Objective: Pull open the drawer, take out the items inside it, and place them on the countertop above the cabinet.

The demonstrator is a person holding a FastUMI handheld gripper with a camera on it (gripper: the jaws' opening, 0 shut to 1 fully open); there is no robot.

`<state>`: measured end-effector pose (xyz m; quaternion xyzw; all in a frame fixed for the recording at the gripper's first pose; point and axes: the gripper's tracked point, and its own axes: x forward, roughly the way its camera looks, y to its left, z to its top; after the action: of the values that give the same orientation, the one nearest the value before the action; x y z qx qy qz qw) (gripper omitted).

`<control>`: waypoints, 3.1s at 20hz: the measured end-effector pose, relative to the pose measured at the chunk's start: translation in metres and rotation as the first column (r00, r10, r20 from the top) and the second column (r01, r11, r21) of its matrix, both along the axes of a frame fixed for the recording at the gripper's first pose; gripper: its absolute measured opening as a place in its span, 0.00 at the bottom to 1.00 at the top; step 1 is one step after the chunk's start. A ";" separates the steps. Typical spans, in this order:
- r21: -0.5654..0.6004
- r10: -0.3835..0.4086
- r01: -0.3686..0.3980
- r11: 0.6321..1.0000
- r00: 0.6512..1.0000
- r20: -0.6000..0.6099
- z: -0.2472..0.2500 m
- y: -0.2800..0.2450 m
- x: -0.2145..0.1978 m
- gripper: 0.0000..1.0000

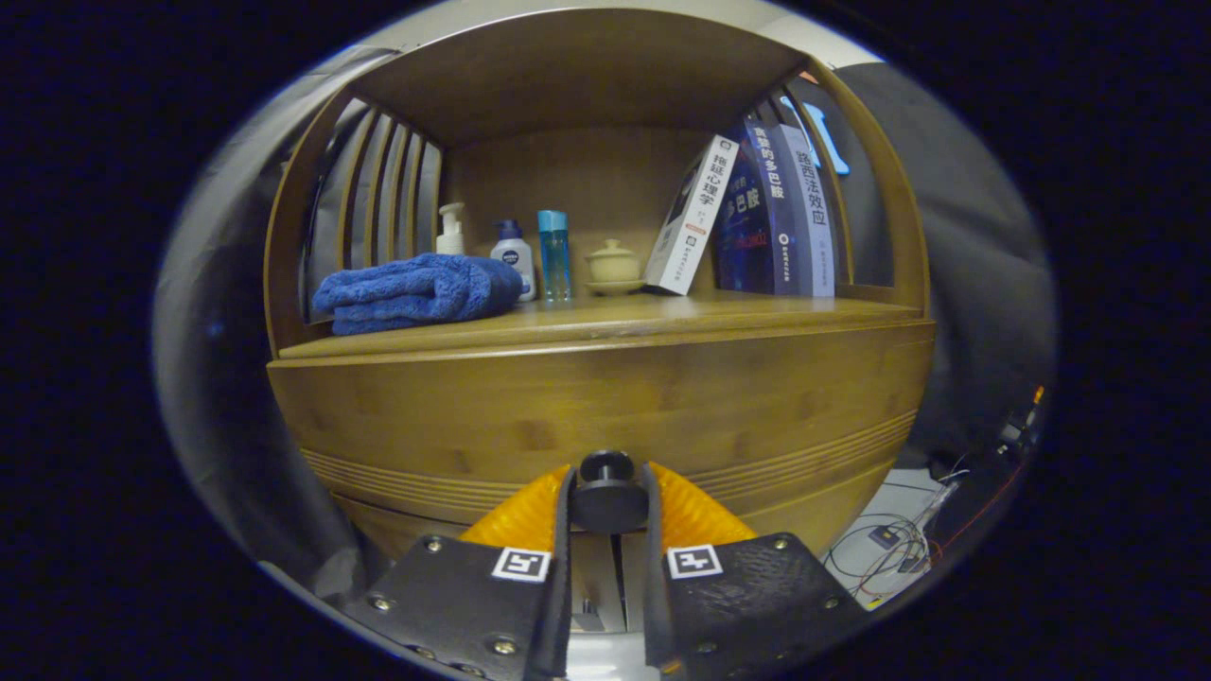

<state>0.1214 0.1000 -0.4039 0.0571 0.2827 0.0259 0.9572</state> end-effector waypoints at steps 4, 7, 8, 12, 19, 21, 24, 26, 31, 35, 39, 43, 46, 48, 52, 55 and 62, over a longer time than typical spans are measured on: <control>0.001 0.018 -0.018 1.000 1.000 0.007 0.006 -0.005 -0.013 0.31; -0.011 0.022 -0.022 1.000 1.000 0.015 0.013 -0.009 -0.029 0.31; -0.011 0.023 -0.023 1.000 1.000 0.017 0.015 -0.009 -0.035 0.31; -0.021 0.033 -0.032 0.999 0.999 0.029 0.027 -0.014 -0.062 0.31; -0.018 0.041 -0.041 0.999 0.999 0.025 0.044 -0.023 -0.113 0.31; -0.025 0.040 -0.040 0.999 0.999 0.012 0.044 -0.026 -0.130 0.30; -0.053 0.072 -0.071 0.996 0.997 0.023 0.049 -0.028 -0.147 0.30; -0.038 0.079 -0.078 0.996 0.997 0.012 0.049 -0.032 -0.154 0.31; -0.059 0.109 -0.110 0.992 0.994 -0.031 0.049 -0.035 -0.162 0.31; -0.058 0.116 -0.119 0.991 0.992 -0.055 0.053 -0.036 -0.182 0.31; -0.069 0.138 -0.143 0.987 0.988 -0.066 0.059 -0.041 -0.203 0.31; -0.091 0.158 -0.165 0.982 0.985 -0.074 0.061 -0.043 -0.208 0.31; -0.093 0.163 -0.168 0.981 0.985 -0.060 0.061 -0.042 -0.206 0.31; -0.098 0.180 -0.186 0.978 0.981 -0.069 0.063 -0.042 -0.210 0.36; -0.178 0.246 -0.248 0.952 0.969 -0.032 0.084 -0.044 -0.222 0.45; -0.164 0.262 -0.256 0.953 0.965 0.019 0.118 -0.041 -0.228 0.41; -0.077 0.268 -0.262 0.962 0.960 0.086 0.198 -0.035 -0.149 0.38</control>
<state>-0.0277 0.0646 -0.2055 -0.0138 0.2421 0.1474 0.9589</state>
